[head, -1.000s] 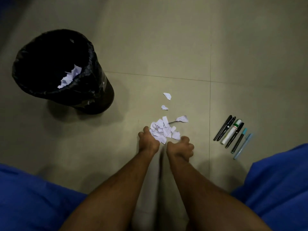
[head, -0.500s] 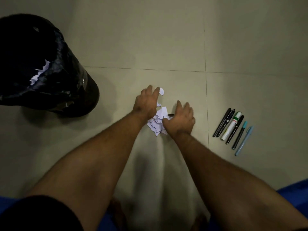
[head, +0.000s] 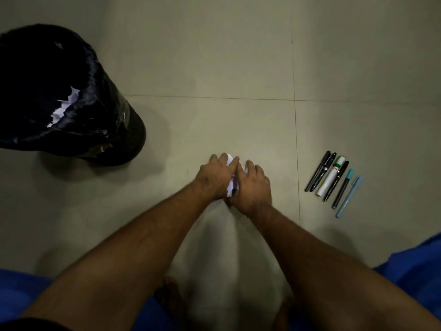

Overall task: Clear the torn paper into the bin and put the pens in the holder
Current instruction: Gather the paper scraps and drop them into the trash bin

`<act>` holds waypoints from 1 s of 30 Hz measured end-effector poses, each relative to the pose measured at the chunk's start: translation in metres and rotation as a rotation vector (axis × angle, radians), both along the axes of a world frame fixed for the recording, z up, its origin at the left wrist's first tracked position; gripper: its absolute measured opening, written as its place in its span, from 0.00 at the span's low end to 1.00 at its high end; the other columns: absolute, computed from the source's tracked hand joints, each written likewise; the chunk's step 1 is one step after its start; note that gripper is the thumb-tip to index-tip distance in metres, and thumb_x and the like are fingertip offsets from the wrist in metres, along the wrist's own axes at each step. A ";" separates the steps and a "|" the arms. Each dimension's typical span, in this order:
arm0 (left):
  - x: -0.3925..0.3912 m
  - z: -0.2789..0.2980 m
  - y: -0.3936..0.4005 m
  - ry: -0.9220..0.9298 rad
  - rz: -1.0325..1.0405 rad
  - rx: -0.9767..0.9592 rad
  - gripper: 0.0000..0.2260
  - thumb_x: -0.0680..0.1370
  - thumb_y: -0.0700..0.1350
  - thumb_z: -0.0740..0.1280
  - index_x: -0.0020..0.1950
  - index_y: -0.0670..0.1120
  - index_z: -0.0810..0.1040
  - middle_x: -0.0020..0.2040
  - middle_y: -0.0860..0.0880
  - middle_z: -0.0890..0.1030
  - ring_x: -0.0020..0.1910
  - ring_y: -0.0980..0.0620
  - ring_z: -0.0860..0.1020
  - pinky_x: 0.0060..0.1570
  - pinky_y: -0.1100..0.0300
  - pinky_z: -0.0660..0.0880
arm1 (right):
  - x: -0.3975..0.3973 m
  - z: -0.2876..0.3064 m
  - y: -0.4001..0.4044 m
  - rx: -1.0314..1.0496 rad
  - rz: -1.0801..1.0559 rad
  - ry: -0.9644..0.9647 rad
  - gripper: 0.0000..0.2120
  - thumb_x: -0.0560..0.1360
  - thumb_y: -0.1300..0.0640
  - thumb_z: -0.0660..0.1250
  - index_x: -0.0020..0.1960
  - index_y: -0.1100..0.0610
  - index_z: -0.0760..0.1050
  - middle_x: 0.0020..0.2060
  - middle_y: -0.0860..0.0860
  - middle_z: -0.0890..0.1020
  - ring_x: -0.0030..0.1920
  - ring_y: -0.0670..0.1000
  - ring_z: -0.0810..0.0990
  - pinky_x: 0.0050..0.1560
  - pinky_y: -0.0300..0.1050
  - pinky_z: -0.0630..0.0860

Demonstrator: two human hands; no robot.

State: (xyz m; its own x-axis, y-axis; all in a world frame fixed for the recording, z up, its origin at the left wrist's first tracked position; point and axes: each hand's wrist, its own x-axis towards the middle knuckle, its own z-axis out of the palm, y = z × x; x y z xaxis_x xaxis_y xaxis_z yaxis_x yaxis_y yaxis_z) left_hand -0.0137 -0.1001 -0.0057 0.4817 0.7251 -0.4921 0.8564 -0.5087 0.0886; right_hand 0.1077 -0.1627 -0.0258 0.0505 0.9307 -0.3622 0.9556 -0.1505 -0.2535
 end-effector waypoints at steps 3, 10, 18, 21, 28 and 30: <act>0.010 0.002 -0.005 -0.021 0.147 0.000 0.26 0.77 0.50 0.67 0.73 0.47 0.65 0.70 0.44 0.67 0.63 0.43 0.69 0.51 0.52 0.76 | -0.004 0.001 0.004 0.104 -0.002 -0.009 0.30 0.71 0.41 0.68 0.70 0.51 0.69 0.63 0.55 0.72 0.58 0.58 0.73 0.50 0.51 0.73; 0.005 -0.010 -0.024 -0.198 0.393 0.042 0.11 0.79 0.41 0.61 0.58 0.45 0.79 0.59 0.45 0.76 0.57 0.44 0.75 0.52 0.55 0.73 | -0.018 -0.003 0.000 0.055 -0.196 0.227 0.07 0.77 0.58 0.62 0.53 0.55 0.77 0.52 0.56 0.74 0.48 0.58 0.76 0.45 0.51 0.79; -0.005 -0.008 -0.022 -0.533 1.054 -0.067 0.07 0.75 0.42 0.67 0.40 0.42 0.84 0.40 0.44 0.84 0.42 0.43 0.82 0.42 0.57 0.76 | -0.016 -0.008 0.013 0.012 -0.789 0.645 0.07 0.74 0.56 0.67 0.42 0.56 0.82 0.40 0.53 0.85 0.40 0.57 0.83 0.43 0.49 0.81; -0.012 0.015 -0.014 -0.764 1.287 -0.159 0.07 0.72 0.39 0.68 0.35 0.47 0.83 0.32 0.49 0.82 0.34 0.48 0.82 0.36 0.60 0.78 | -0.020 0.010 0.022 -0.035 -0.964 0.849 0.05 0.72 0.60 0.69 0.39 0.53 0.82 0.39 0.52 0.86 0.35 0.56 0.84 0.39 0.53 0.84; -0.033 0.094 0.017 -1.119 1.378 -0.112 0.09 0.71 0.38 0.71 0.36 0.52 0.84 0.41 0.52 0.84 0.40 0.49 0.84 0.45 0.53 0.83 | -0.055 0.106 0.066 0.075 -0.932 1.215 0.04 0.74 0.68 0.68 0.44 0.63 0.81 0.32 0.54 0.79 0.37 0.53 0.79 0.37 0.43 0.81; -0.049 0.120 0.030 -1.130 1.352 0.005 0.07 0.68 0.43 0.71 0.34 0.55 0.84 0.38 0.52 0.85 0.41 0.48 0.85 0.45 0.50 0.83 | -0.075 0.137 0.083 0.095 -0.865 1.290 0.04 0.74 0.69 0.68 0.43 0.63 0.82 0.34 0.56 0.78 0.36 0.53 0.79 0.38 0.45 0.82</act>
